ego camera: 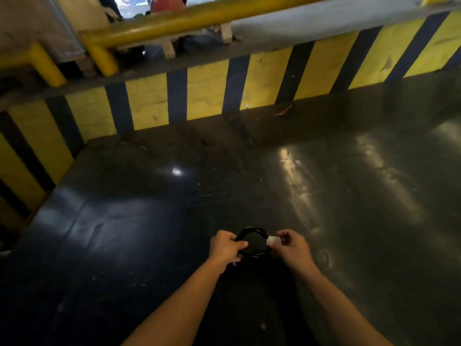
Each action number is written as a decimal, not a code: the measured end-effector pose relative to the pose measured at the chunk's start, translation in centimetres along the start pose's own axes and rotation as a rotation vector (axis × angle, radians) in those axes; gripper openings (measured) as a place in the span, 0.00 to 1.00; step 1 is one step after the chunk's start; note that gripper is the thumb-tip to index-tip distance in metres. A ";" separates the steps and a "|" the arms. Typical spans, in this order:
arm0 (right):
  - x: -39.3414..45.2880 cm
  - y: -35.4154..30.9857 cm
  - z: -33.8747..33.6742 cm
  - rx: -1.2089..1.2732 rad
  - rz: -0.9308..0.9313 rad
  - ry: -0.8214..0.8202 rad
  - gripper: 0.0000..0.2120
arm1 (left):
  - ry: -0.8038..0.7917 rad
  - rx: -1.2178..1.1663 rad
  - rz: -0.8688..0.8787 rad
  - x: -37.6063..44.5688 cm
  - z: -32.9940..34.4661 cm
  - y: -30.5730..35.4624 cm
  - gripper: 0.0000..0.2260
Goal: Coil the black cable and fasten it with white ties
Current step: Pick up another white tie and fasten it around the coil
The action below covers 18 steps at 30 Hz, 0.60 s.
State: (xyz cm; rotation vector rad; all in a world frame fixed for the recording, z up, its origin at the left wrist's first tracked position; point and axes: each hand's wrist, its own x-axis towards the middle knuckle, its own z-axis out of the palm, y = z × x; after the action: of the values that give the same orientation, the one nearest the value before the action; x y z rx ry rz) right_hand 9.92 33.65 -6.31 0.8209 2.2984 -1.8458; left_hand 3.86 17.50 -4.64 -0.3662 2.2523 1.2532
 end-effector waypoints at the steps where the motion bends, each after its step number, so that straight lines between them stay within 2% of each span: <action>1: 0.6 0.5 0.5 -0.024 0.021 -0.012 0.14 | 0.035 0.073 0.004 0.6 0.3 -0.3 0.05; 6: 3.3 0.8 2.0 -0.112 0.008 -0.046 0.14 | 0.173 0.432 0.023 3.2 1.0 -0.1 0.07; 10: 4.8 0.9 3.1 -0.119 0.010 -0.014 0.15 | 0.232 0.582 0.048 4.9 1.4 0.3 0.10; 14: 5.5 1.1 3.6 -0.115 0.037 0.003 0.13 | 0.234 0.607 0.015 5.3 1.4 0.1 0.12; 18: 5.2 0.8 3.4 -0.131 0.062 -0.026 0.13 | 0.199 0.500 0.025 4.9 1.0 -0.5 0.17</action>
State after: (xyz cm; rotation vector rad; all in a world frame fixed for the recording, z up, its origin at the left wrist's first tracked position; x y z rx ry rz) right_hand 4.91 32.42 -9.94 0.8338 2.3212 -1.6511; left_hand 0.43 18.17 -8.22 -0.2807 2.6425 0.6463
